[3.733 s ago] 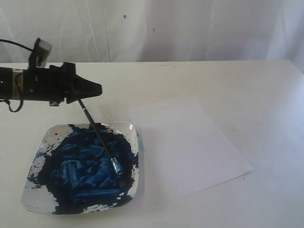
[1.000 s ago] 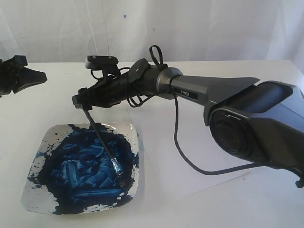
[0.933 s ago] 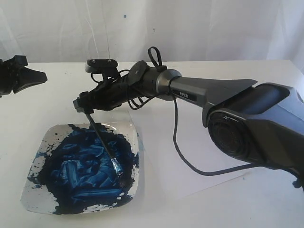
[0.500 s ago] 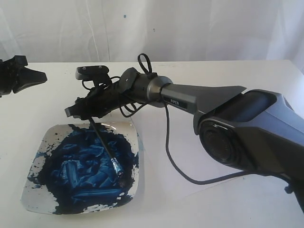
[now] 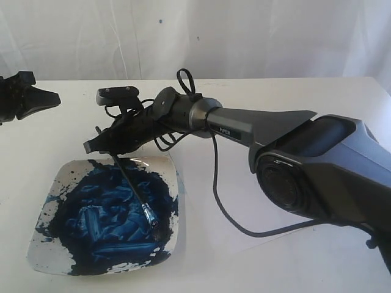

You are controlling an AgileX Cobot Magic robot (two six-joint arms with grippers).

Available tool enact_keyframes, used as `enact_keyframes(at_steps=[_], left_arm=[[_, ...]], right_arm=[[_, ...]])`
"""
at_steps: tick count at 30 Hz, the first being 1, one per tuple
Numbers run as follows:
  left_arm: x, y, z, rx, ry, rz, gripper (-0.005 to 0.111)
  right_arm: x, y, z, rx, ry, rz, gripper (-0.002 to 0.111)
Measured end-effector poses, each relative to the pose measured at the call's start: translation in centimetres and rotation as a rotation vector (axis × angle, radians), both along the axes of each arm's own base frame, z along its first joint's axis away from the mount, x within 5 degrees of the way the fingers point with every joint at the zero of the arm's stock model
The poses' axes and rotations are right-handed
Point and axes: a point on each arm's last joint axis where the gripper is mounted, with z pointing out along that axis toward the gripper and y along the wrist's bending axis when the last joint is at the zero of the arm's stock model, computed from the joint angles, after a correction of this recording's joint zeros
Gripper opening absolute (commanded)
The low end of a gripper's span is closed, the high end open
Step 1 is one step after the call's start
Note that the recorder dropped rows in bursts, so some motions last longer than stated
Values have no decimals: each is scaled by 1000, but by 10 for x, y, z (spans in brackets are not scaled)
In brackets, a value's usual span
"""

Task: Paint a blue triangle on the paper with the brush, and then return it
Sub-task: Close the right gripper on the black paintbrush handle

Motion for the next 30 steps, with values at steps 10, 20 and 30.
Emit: enact_keyframes(at_steps=[10, 20, 30], left_arm=[[0, 0, 0, 0, 0, 0, 0], [0, 0, 0, 0, 0, 0, 0], [-2, -4, 4, -57, -15, -33, 0]], right_arm=[[1, 0, 1, 8, -5, -13, 6], [6, 5, 15, 110, 25, -80, 3], [7, 7, 20, 145, 36, -96, 3]])
